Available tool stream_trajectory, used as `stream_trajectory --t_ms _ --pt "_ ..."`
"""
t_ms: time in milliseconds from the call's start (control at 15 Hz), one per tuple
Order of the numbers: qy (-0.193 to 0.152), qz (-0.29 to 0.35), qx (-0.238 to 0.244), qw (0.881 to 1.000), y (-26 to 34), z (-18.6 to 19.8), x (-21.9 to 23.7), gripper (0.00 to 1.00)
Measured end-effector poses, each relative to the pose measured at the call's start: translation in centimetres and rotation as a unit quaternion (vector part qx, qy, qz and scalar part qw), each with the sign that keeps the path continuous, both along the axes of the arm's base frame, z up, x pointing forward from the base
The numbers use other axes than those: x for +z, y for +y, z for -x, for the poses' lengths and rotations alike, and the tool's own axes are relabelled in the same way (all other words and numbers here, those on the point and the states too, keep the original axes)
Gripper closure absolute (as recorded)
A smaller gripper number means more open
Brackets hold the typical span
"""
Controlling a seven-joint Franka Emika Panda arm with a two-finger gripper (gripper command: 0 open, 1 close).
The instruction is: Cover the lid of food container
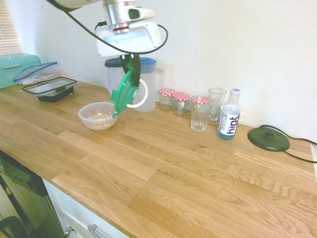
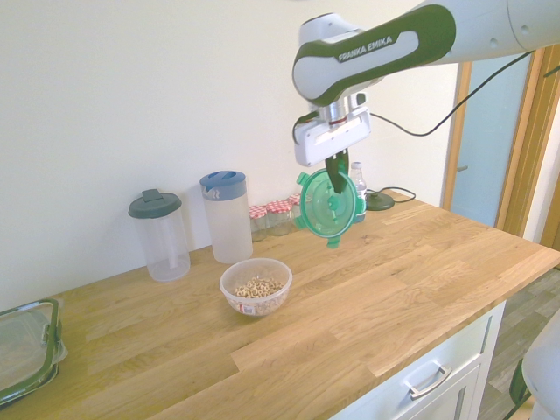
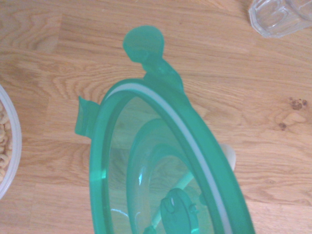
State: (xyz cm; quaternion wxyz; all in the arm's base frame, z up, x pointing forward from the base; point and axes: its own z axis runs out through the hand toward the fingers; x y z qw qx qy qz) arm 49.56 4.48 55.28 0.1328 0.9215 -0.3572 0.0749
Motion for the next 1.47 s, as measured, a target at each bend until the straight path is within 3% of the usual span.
stream_trajectory --t_ms 267,467,667,867,933,1200,1467 --pt "-0.029 0.127 -0.028 0.991 7.2 2.5 -1.3 1.0" --pt "-0.053 0.221 -0.058 0.972 8.3 2.9 0.3 1.0" --pt "-0.077 0.315 -0.074 0.943 12.4 0.6 -1.4 1.0" --pt "-0.084 0.415 -0.075 0.903 16.8 -1.7 -5.1 1.0" --pt "-0.079 0.434 -0.072 0.895 18.4 -2.1 -6.3 1.0" --pt "-0.078 0.458 -0.047 0.884 25.1 -1.8 -9.3 1.0" --pt "-0.058 0.505 -0.059 0.859 27.0 -1.2 -11.1 1.0"
